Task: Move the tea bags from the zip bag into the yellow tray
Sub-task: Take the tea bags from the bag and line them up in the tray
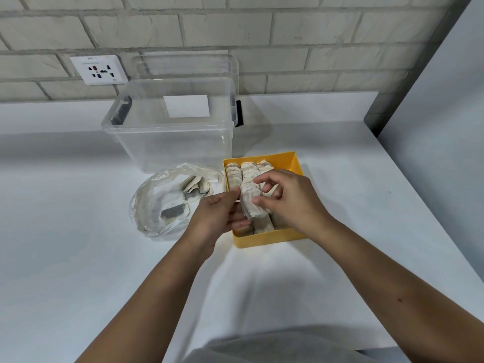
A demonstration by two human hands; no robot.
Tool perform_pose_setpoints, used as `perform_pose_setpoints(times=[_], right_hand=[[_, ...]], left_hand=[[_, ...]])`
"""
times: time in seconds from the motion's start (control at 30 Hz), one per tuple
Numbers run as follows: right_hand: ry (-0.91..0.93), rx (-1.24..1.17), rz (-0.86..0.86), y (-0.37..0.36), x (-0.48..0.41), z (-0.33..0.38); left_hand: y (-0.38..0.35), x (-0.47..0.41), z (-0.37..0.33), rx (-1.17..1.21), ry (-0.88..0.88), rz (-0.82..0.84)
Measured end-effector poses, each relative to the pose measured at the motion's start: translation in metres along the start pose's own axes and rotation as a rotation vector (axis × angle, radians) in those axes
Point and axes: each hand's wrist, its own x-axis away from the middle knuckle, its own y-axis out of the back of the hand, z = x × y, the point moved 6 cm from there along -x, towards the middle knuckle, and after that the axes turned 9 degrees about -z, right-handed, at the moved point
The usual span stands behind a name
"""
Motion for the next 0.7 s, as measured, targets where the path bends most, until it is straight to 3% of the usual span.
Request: perform_pose_setpoints(times=[0.47, 0.7], right_hand=[[-0.067, -0.154, -0.002, 0.0041, 0.005, -0.0042], [-0.061, -0.205, -0.094, 0.0101, 0.0082, -0.0053]], left_hand=[[-0.0052, 0.0057, -0.0056, 0.082, 0.071, 0.013], [-0.0079, 0.0073, -0.0055, 0.073, 0.072, 0.042]])
